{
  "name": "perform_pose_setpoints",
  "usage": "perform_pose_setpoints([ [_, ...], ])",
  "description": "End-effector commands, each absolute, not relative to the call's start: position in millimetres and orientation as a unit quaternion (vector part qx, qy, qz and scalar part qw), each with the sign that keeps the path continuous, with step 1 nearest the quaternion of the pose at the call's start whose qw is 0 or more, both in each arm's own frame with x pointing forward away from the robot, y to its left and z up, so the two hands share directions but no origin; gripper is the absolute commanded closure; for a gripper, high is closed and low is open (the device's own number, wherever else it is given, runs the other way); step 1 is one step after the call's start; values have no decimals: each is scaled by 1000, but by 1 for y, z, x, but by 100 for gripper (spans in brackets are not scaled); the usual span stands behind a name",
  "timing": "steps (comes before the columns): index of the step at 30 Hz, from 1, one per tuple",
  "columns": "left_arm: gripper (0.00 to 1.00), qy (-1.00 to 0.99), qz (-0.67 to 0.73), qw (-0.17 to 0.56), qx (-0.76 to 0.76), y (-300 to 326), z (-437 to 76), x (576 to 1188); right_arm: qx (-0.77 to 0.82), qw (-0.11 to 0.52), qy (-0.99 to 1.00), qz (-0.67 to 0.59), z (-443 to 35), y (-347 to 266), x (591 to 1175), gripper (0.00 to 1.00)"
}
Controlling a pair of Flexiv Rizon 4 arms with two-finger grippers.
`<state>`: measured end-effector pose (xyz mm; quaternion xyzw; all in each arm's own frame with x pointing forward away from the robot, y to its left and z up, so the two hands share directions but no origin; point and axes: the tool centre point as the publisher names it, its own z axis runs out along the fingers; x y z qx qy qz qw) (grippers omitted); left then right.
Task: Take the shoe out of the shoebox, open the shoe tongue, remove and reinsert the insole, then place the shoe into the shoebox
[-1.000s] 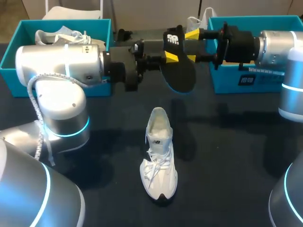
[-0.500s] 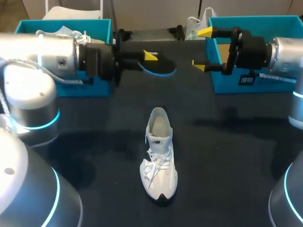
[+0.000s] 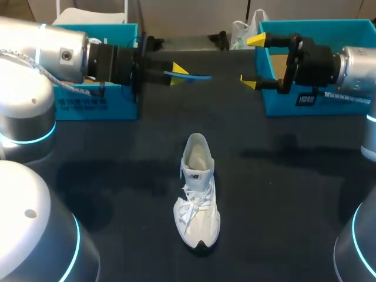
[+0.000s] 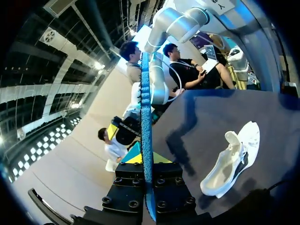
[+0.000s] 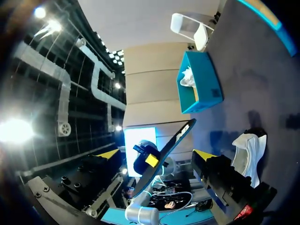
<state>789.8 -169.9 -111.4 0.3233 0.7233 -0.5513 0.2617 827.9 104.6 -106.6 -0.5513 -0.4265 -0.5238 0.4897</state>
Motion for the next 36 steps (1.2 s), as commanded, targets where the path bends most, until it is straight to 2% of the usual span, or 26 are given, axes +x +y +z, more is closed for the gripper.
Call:
perform_pose_setpoints([
  [1,100,764,-562,187,256,-177,-108,789,-553,488,-427,-523,-106,105,827,0],
  [7,100,816,-572,3,83,-186,-106,790,-553,488,-427,-523,-106,105,827,0],
  [12,100,804,-585,-99,-35,-183,-106,785,-553,488,-427,-523,-106,105,827,0],
  [15,100,798,-589,-101,-78,-181,-108,786,-553,488,-427,-523,-106,105,827,0],
  [30,100,798,-589,-101,-78,-181,-108,786,-553,488,-427,-523,-106,105,827,0],
  [31,100,792,-580,-137,-133,-179,-109,789,-553,488,-427,-523,-106,105,827,0],
  [36,100,762,-556,-222,-246,-172,-109,798,-553,488,-427,-523,-106,105,827,0],
])
